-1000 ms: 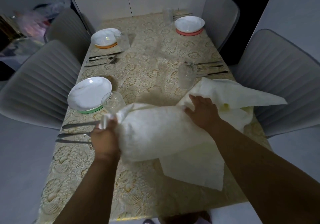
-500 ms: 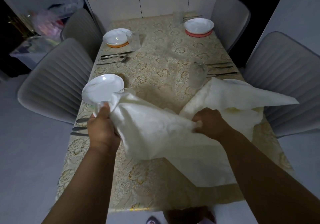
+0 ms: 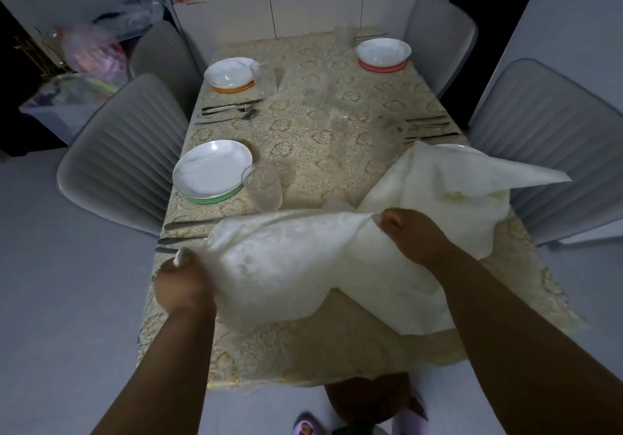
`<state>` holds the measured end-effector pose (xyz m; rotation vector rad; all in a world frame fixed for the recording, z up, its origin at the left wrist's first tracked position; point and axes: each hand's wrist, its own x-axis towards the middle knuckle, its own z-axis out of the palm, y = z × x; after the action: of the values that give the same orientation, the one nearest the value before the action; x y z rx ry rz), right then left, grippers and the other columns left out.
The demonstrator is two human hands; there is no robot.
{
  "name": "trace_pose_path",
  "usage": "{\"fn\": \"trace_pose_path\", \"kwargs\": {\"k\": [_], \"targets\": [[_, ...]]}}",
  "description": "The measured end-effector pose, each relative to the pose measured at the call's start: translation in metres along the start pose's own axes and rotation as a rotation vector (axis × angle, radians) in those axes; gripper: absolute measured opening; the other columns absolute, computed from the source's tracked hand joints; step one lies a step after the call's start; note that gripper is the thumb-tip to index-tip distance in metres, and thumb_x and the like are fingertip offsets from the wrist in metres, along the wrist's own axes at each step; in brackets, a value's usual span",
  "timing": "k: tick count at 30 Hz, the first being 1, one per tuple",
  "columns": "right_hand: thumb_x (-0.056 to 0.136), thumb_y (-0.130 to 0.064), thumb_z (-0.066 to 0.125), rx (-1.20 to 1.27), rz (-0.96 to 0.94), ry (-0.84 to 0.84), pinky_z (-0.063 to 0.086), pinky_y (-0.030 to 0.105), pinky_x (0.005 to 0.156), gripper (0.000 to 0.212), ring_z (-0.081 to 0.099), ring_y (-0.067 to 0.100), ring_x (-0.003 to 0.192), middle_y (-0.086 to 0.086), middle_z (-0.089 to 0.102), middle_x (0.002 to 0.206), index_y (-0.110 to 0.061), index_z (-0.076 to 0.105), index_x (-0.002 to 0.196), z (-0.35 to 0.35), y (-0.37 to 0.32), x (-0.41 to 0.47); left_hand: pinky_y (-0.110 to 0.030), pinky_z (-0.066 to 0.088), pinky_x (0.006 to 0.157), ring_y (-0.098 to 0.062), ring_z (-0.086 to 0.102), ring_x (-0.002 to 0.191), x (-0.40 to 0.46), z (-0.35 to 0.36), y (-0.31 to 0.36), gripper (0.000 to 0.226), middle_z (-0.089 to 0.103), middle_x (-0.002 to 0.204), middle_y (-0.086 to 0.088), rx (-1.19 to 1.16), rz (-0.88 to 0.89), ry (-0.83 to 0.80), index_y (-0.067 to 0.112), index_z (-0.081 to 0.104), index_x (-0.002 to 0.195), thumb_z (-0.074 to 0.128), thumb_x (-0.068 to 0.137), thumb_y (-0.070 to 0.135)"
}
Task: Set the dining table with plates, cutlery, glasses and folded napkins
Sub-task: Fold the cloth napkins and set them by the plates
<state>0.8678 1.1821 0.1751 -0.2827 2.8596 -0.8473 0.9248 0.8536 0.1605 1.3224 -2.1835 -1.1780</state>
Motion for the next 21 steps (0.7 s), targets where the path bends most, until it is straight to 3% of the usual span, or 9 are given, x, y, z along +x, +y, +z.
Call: {"fn": "trace_pose_path", "kwargs": {"k": [2,4,6,8,9,12,16,18,21], "targets": [[0.1,-0.041,0.039,-0.073,0.06,-0.344,0.032,0.027,0.064,0.043,0.047,0.015,0.067,-0.005,0.046,0.067,-0.02,0.047,0.063,0.004,-0.009,-0.009,-0.041,0.046,0.086,-0.044,0.06,0.094,0.007,-0.007,-0.009,0.042,0.063,0.096,-0.028,0.094,0.039,0.032,-0.007,0.063,0.096,0.038,0.1,0.027],[0.099,-0.048,0.035,-0.053,0.212,-0.528,0.036,0.024,0.067,0.047,0.052,0.014,0.072,0.0,0.056,0.077,-0.017,0.058,0.072,0.017,-0.012,-0.02,-0.044,0.048,0.09,-0.046,0.059,0.096,0.012,-0.012,-0.023,0.045,0.063,0.102,-0.032,0.211,0.081,-0.002,-0.009,0.063,0.099,0.037,0.101,0.026],[0.099,-0.051,0.029,-0.155,0.285,-0.353,0.042,0.029,0.081,0.055,0.058,0.024,0.095,0.012,0.062,0.103,-0.008,0.064,0.101,0.031,-0.006,-0.026,-0.044,0.046,0.09,-0.045,0.058,0.097,0.014,-0.016,-0.038,0.044,0.062,0.103,-0.033,0.332,0.084,-0.098,-0.009,0.063,0.1,0.035,0.1,0.026],[0.095,-0.056,0.036,-0.269,0.402,-0.059,0.043,0.038,0.094,0.059,0.051,0.032,0.114,0.018,0.054,0.122,-0.006,0.052,0.123,0.045,0.004,-0.03,-0.041,0.045,0.085,-0.041,0.058,0.09,0.015,-0.017,-0.051,0.043,0.062,0.101,-0.032,0.415,0.118,-0.203,-0.007,0.063,0.098,0.036,0.098,0.026],[0.092,-0.06,0.041,-0.267,0.506,-0.017,0.042,0.041,0.096,0.065,0.048,0.034,0.118,0.018,0.051,0.126,-0.006,0.046,0.127,0.05,0.007,-0.031,-0.039,0.045,0.083,-0.039,0.057,0.088,0.015,-0.017,-0.055,0.042,0.063,0.1,-0.03,0.442,0.141,-0.247,-0.006,0.064,0.097,0.039,0.097,0.027],[0.085,-0.066,0.049,-0.153,0.72,-0.104,0.039,0.039,0.098,0.082,0.046,0.034,0.122,0.019,0.046,0.131,-0.001,0.036,0.132,0.065,0.01,-0.03,-0.038,0.046,0.082,-0.038,0.059,0.091,0.014,-0.014,-0.06,0.036,0.065,0.101,-0.026,0.484,0.198,-0.375,-0.003,0.065,0.101,0.053,0.093,0.03],[0.082,-0.064,0.056,-0.203,0.828,0.144,0.04,0.044,0.097,0.087,0.042,0.037,0.123,0.021,0.041,0.132,0.002,0.03,0.133,0.075,0.015,-0.037,-0.035,0.046,0.085,-0.034,0.061,0.104,0.004,-0.01,-0.048,0.044,0.066,0.113,-0.017,0.713,0.447,-0.43,0.002,0.059,0.118,0.063,0.089,0.035],[0.083,-0.062,0.056,-0.193,0.892,0.192,0.039,0.044,0.098,0.083,0.041,0.037,0.123,0.022,0.041,0.131,0.003,0.033,0.13,0.073,0.022,-0.037,-0.035,0.046,0.089,-0.033,0.06,0.107,0.001,0.002,-0.037,0.048,0.063,0.119,-0.016,0.622,0.521,-0.47,0.002,0.056,0.123,0.064,0.088,0.034],[0.091,-0.047,0.055,-0.068,0.772,0.031,0.039,0.038,0.099,0.057,0.048,0.033,0.122,0.018,0.052,0.129,-0.002,0.048,0.125,0.075,0.034,-0.031,-0.037,0.043,0.098,-0.033,0.054,0.12,0.0,0.03,-0.021,0.061,0.055,0.132,-0.016,0.53,0.529,-0.618,0.003,0.045,0.135,0.066,0.087,0.035]]}}
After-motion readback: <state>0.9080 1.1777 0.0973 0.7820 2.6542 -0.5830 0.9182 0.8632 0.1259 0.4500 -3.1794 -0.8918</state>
